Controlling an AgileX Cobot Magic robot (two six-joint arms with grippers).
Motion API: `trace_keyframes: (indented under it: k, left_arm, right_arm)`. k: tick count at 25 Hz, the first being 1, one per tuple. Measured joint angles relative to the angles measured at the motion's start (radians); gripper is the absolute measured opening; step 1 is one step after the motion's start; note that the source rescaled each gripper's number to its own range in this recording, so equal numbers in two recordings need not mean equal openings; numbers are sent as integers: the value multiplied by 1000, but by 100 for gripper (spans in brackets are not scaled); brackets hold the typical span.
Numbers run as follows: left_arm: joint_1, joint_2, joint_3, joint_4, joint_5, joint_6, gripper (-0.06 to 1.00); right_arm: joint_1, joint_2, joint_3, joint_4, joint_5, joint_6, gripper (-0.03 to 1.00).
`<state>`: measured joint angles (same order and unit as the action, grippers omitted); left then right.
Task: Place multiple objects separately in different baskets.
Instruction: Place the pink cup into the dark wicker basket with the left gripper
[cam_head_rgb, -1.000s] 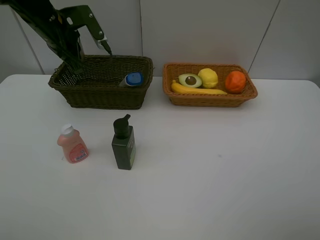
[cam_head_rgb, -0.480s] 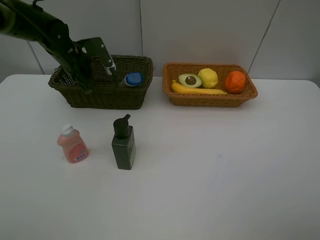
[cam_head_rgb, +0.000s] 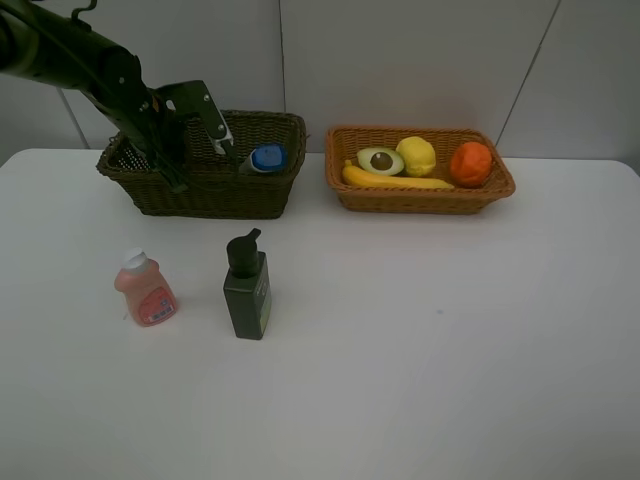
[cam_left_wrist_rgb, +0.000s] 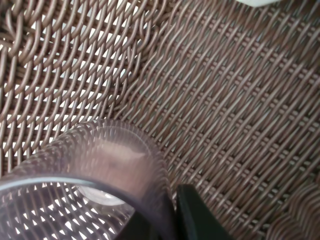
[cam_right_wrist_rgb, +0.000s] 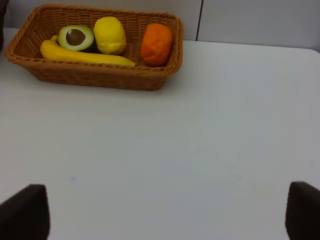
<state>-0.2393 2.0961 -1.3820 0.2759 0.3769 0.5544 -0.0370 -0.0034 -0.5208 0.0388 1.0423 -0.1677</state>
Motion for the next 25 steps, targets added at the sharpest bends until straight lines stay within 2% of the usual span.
trace_keyframes:
  k: [21, 23, 25]
  left_arm:
    - [19, 0, 0, -3, 12, 0, 0]
    - [19, 0, 0, -13, 19, 0, 3]
    - [19, 0, 0, -26, 19, 0, 13]
  right_arm:
    - [0, 0, 0, 0, 0, 0, 100]
    - [0, 0, 0, 0, 0, 0, 100]
    - [0, 0, 0, 0, 0, 0, 100]
